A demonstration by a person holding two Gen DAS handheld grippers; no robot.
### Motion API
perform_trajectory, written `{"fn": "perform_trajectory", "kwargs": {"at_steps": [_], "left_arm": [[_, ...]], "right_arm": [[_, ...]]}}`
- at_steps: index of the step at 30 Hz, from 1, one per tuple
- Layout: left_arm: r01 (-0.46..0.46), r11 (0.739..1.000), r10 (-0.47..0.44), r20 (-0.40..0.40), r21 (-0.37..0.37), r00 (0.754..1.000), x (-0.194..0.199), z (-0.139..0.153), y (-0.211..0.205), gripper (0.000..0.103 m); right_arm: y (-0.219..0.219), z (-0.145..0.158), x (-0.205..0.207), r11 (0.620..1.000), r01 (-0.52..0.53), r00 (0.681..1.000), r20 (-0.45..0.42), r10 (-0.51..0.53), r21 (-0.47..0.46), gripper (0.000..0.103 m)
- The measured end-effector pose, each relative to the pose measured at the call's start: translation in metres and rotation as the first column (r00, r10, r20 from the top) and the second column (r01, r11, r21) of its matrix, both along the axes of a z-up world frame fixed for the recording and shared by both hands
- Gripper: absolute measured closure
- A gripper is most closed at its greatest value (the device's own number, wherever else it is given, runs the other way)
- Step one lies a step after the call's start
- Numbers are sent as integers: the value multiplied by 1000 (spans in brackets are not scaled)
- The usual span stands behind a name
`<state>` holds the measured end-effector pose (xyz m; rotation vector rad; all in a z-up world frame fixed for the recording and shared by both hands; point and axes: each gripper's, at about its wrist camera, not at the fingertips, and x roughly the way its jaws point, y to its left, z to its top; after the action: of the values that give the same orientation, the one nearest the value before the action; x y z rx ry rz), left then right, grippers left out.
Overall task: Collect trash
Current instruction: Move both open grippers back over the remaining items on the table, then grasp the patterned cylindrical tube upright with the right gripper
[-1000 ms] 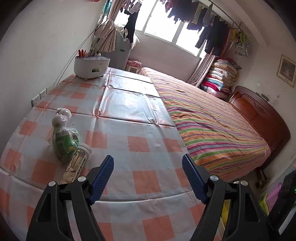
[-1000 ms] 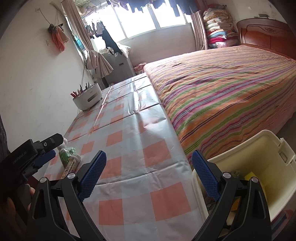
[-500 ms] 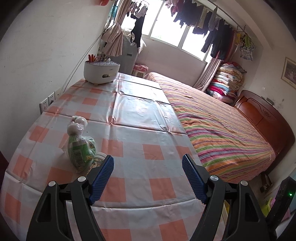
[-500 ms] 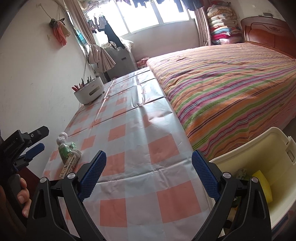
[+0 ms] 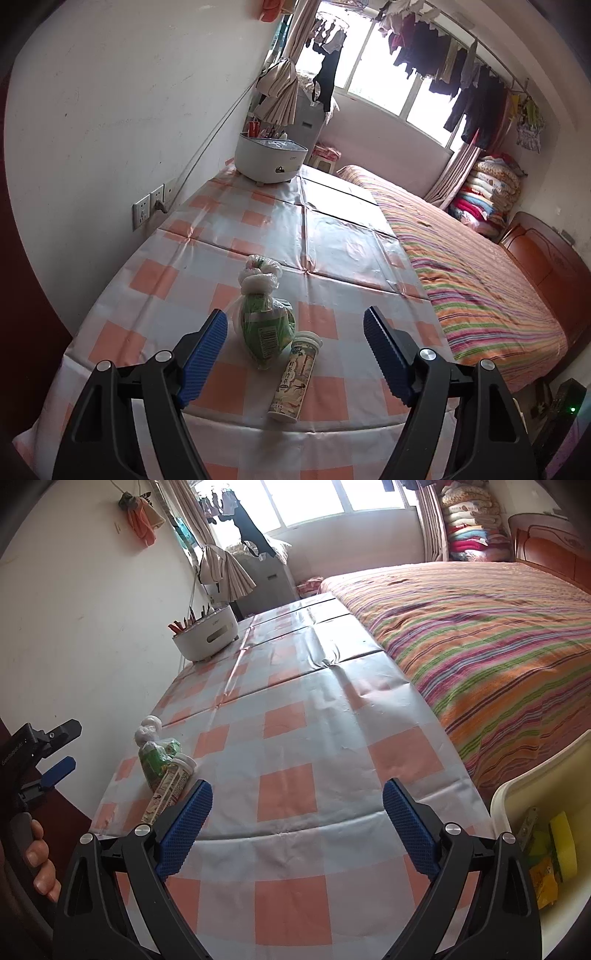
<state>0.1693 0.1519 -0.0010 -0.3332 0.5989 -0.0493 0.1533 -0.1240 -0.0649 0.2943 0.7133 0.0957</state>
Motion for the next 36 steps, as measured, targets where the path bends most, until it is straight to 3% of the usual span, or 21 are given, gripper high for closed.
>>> {"fn": "perform_trajectory", "kwargs": {"at_steps": [5, 12, 20, 29, 36], "left_arm": [[-40, 999, 41, 27, -36, 999, -16, 3, -8, 29], [-13, 994, 20, 70, -104, 997, -42, 25, -43, 29], [25, 998, -22, 43, -66, 999, -45, 34, -75, 29], [-9, 998, 11, 31, -60, 999, -48, 31, -58, 29], [-84, 996, 86, 70, -42, 994, -32, 23, -21, 29]], "right_arm": [[-2, 4, -4, 1000, -6, 1000, 14, 6, -2, 11], [-14, 4, -7, 1000, -12, 1000, 9, 12, 18, 11], [-19, 1, -3, 998, -8, 1000, -12, 9, 65, 11], [-3, -5, 0, 998, -33, 999, -33, 35, 56, 11], [7, -16, 5, 997, -53, 996, -65, 57, 57, 11]]}}
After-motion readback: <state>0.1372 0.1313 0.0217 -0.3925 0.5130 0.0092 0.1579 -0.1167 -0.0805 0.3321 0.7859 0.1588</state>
